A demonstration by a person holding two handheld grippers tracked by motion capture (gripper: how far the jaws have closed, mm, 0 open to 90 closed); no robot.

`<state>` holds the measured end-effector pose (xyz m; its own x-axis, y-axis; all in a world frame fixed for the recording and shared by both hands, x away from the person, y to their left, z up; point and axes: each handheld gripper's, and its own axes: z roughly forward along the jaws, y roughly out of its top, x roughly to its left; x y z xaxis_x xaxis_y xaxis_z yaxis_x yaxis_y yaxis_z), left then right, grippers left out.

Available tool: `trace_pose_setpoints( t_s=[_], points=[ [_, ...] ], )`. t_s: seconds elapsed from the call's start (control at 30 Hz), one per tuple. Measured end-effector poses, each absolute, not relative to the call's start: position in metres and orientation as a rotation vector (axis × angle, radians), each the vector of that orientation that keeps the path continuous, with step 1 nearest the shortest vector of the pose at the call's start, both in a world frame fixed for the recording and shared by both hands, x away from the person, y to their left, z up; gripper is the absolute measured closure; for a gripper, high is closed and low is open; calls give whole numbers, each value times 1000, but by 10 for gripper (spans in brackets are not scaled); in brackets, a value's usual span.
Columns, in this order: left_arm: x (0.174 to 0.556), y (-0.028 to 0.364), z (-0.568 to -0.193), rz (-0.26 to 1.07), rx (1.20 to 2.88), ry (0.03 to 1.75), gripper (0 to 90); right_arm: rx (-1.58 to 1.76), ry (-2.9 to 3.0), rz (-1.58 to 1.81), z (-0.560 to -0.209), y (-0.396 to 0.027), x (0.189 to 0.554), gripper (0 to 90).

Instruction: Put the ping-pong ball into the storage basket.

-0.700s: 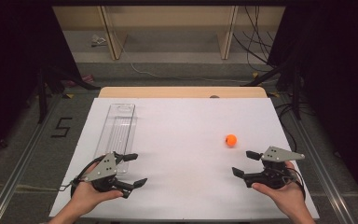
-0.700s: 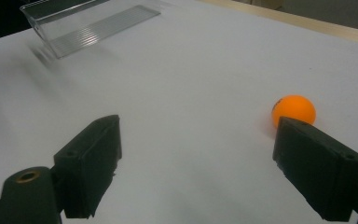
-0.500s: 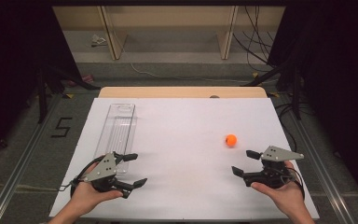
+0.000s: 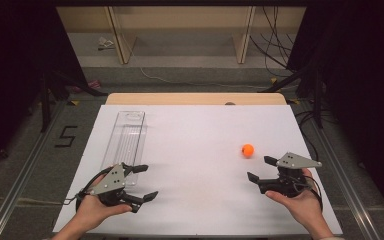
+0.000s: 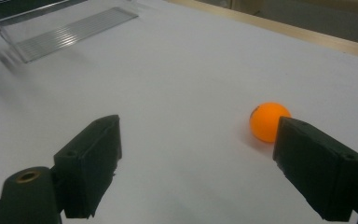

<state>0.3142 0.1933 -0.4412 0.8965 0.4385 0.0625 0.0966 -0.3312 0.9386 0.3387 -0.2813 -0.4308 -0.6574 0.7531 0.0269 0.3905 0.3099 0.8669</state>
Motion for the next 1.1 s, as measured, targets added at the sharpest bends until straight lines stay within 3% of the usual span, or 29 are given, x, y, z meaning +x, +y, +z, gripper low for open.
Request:
trace_pose_setpoints(
  t_s=[1.1],
  points=[
    [314,194,-441,367,1895,385,160,1075,2180,1124,-444,-268,399,163]
  ],
)
